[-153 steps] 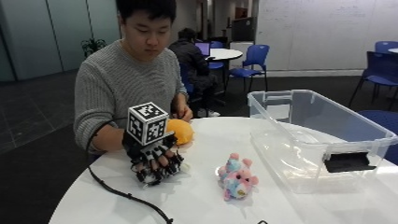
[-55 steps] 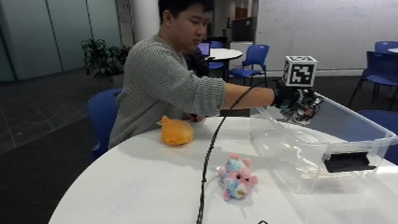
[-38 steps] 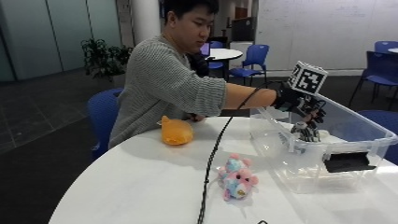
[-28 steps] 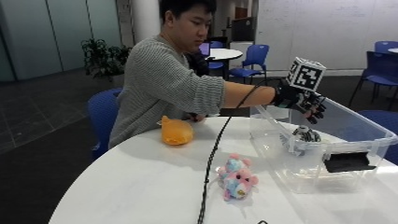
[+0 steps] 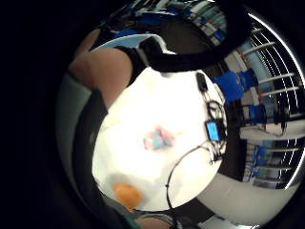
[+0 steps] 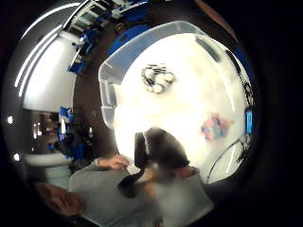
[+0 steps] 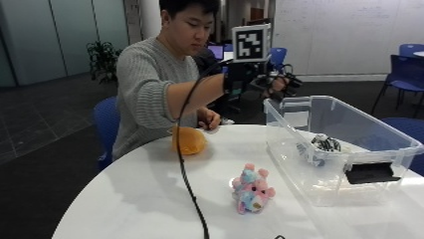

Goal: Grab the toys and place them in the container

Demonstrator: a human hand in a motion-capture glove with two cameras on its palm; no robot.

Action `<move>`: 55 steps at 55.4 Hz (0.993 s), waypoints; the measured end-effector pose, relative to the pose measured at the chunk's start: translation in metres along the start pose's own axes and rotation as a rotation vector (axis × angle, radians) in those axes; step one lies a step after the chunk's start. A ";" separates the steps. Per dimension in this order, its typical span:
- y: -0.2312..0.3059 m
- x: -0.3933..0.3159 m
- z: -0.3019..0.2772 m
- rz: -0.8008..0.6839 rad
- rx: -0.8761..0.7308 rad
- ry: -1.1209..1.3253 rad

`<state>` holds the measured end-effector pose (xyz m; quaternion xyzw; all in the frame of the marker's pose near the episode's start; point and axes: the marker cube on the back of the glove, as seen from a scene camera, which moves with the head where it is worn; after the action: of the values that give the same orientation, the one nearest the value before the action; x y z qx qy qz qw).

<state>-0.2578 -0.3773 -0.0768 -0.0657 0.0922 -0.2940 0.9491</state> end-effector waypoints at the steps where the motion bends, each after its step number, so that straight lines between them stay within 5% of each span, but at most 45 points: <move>1: 0.008 0.010 0.003 0.024 -0.002 0.057; 9: 0.051 0.061 0.019 0.261 -0.017 0.037; 32: 0.031 0.122 0.128 0.450 -0.158 0.005; 45: 0.036 0.112 0.221 0.407 -0.371 -0.109; 55: 0.031 0.097 0.238 0.389 -0.422 0.092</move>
<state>-0.1114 -0.3905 0.1368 -0.2295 0.2049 -0.0836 0.9478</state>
